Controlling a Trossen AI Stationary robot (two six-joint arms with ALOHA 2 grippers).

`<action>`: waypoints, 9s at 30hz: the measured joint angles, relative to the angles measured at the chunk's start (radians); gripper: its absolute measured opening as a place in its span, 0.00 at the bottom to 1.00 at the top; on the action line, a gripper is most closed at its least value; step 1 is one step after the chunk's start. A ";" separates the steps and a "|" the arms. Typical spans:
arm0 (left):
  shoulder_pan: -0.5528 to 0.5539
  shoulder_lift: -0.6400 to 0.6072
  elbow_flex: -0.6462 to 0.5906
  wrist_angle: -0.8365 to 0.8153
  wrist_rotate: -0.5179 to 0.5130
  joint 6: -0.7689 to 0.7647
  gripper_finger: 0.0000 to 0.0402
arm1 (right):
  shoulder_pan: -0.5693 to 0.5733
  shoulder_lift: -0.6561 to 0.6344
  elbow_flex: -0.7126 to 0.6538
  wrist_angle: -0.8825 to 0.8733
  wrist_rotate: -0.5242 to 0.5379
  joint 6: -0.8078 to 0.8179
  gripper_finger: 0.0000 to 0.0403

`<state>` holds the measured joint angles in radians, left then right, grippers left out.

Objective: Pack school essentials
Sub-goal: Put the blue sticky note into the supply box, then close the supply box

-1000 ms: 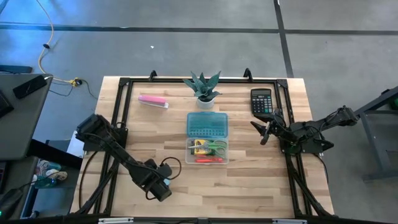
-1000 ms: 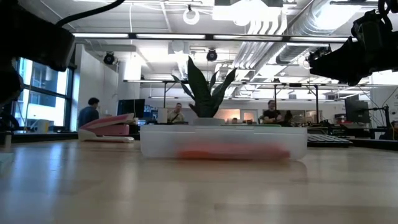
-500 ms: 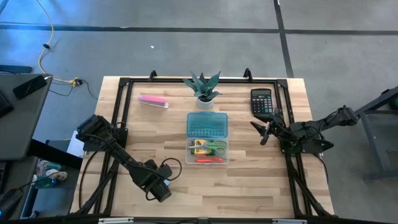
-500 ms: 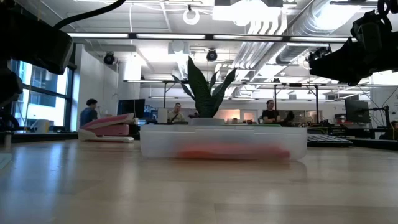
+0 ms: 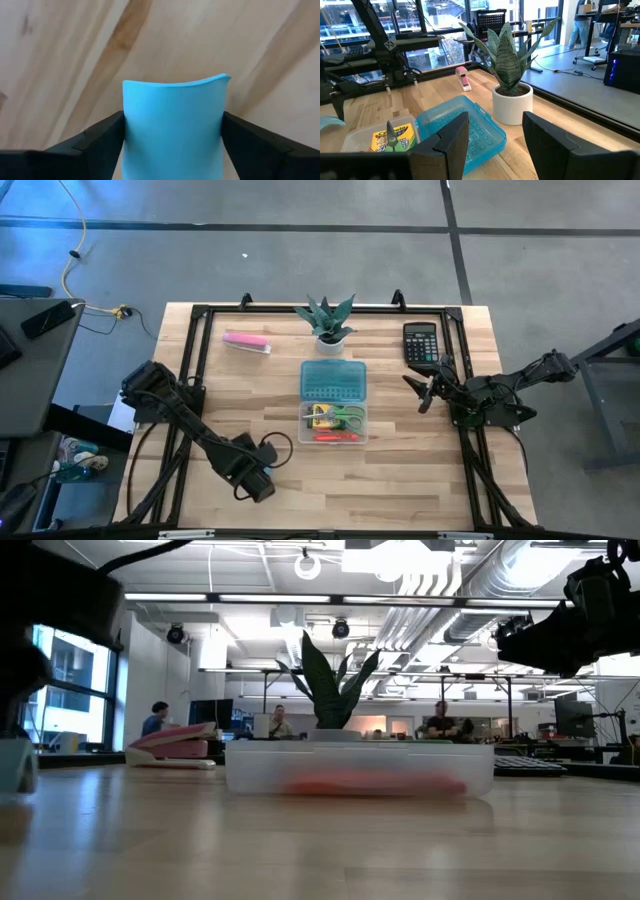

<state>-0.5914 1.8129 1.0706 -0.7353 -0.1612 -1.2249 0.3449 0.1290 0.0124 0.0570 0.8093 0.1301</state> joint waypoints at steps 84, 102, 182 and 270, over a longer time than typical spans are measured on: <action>0.774 -0.464 0.148 -0.127 0.169 0.881 0.99 | 0.000 0.018 0.000 0.000 0.000 0.000 0.43; 0.895 -0.549 -0.336 0.357 0.390 0.623 0.99 | -0.002 0.020 -0.001 0.217 0.001 0.506 0.43; 1.163 -0.007 -0.362 1.023 0.362 0.582 0.00 | 0.145 1.175 0.347 0.367 -0.681 1.441 0.43; 0.849 -0.264 -0.261 0.720 0.691 1.133 0.00 | 0.203 1.609 0.910 0.112 -0.312 1.406 0.34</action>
<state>0.2574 1.5490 0.8098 -0.0149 0.5298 -0.0917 0.5481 1.7382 0.9224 0.1693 0.4975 1.5364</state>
